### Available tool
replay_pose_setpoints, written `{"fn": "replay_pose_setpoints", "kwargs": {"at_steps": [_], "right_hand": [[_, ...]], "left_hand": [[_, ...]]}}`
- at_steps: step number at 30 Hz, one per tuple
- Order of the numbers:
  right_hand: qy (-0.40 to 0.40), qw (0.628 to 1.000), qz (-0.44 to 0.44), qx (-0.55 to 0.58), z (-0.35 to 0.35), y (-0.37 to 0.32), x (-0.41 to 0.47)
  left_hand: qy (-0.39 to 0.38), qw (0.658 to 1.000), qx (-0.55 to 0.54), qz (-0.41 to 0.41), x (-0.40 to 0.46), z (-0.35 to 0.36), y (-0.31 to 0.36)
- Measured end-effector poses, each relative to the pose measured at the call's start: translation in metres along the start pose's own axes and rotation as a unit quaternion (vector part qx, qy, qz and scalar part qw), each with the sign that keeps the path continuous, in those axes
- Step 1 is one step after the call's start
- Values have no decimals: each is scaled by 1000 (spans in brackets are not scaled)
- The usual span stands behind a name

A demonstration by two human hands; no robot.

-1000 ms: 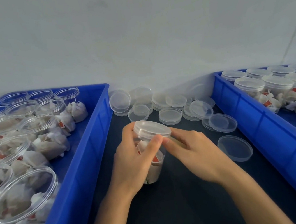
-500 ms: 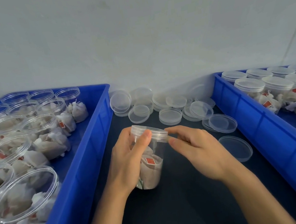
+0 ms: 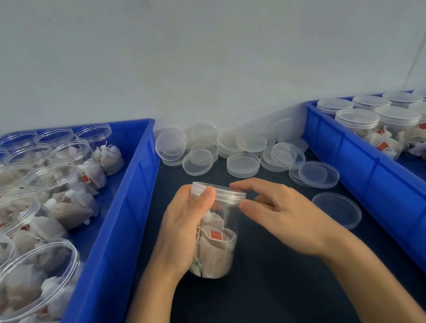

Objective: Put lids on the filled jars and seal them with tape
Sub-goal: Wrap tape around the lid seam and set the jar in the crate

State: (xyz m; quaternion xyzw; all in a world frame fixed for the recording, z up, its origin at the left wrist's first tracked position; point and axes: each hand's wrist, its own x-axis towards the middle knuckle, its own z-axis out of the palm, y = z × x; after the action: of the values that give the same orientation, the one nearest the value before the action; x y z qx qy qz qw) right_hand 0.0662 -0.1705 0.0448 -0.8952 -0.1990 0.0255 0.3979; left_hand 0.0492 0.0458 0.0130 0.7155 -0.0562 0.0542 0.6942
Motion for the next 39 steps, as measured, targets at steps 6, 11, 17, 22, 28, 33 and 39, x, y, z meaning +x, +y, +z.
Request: {"fn": "replay_pose_setpoints", "kwargs": {"at_steps": [6, 11, 17, 22, 28, 33, 39], "right_hand": [[18, 1000, -6, -23, 1, 2, 1], [44, 998, -17, -38, 6, -3, 0], [72, 997, -14, -22, 11, -10, -2], [100, 994, -31, -44, 14, -13, -1], [119, 991, -59, -30, 14, -13, -3], [132, 988, -73, -39, 16, -12, -2], [144, 987, -72, -19, 17, -10, -2]], "left_hand": [[17, 992, 121, 17, -2, 4, 3], [93, 974, 198, 53, 0, 6, 3], [153, 955, 248, 61, -2, 15, 5], [191, 944, 263, 62, -2, 20, 3], [211, 938, 265, 71, 0, 20, 0], [219, 936, 264, 82, 0, 19, 1], [213, 939, 258, 76, -1, 22, 0]]}}
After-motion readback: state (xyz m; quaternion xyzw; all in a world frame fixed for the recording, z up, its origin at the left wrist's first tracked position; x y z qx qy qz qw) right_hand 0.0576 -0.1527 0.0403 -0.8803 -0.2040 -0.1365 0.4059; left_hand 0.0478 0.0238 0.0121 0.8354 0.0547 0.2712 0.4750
